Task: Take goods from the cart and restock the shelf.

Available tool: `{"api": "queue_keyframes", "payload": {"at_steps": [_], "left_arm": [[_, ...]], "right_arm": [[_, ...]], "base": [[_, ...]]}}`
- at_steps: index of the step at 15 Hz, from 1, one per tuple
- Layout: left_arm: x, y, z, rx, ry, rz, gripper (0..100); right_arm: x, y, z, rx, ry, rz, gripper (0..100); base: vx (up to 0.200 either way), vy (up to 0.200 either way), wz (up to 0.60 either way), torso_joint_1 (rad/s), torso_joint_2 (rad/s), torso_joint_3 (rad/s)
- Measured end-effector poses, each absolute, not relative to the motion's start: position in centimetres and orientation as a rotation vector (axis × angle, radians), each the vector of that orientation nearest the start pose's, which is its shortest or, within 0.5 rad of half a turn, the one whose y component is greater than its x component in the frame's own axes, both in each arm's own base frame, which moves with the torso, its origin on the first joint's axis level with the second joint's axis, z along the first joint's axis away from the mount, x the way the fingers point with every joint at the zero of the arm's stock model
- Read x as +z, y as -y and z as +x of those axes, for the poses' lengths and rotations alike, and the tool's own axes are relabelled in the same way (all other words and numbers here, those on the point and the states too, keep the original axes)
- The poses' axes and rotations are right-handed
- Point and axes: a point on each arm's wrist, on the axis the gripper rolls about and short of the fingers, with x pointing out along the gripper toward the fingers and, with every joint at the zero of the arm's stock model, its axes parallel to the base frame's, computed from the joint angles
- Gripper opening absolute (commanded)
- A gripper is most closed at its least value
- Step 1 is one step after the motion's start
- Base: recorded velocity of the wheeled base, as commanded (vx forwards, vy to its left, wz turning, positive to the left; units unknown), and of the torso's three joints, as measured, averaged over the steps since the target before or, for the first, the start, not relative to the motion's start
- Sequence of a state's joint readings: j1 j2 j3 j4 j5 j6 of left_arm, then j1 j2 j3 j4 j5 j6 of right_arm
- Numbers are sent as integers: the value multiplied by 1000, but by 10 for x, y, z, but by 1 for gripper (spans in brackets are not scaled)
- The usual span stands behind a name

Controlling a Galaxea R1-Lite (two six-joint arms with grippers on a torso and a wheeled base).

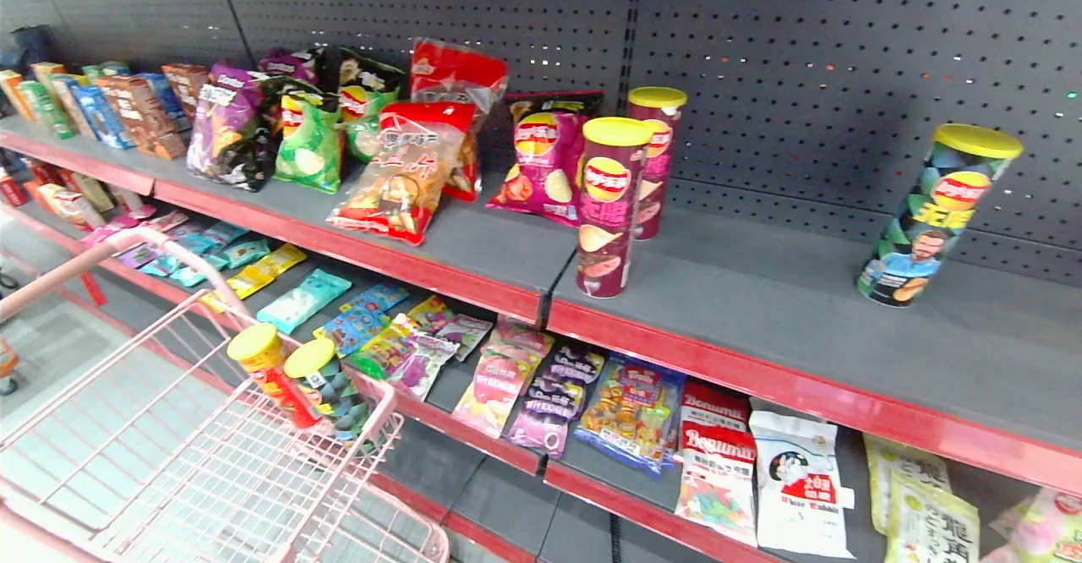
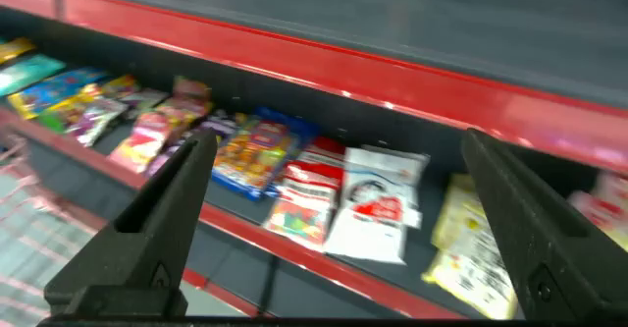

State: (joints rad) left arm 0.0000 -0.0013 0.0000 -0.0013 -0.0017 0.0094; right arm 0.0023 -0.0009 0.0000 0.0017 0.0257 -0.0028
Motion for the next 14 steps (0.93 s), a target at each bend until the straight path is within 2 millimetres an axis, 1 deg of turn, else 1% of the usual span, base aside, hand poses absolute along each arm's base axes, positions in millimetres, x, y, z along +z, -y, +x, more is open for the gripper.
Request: {"api": "queue_keyframes", "payload": {"at_steps": [1, 6, 10, 14], "left_arm": [[76, 0, -23, -1, 3, 9, 100], [76, 0, -23, -1, 3, 9, 100], [76, 0, -23, -2, 3, 9, 100], [76, 0, -23, -1, 3, 9, 100]], "right_arm": [[75, -1, -23, 28, -1, -3, 100], [75, 0, -23, 27, 0, -2, 100], [75, 0, -23, 26, -1, -2, 100], [75, 0, -23, 24, -1, 0, 100]], "base": [[0, 0, 600, 7, 2, 2], [0, 0, 0, -13, 26, 18], [0, 0, 0, -130, 345, 201], [0, 0, 0, -161, 415, 255]]}}
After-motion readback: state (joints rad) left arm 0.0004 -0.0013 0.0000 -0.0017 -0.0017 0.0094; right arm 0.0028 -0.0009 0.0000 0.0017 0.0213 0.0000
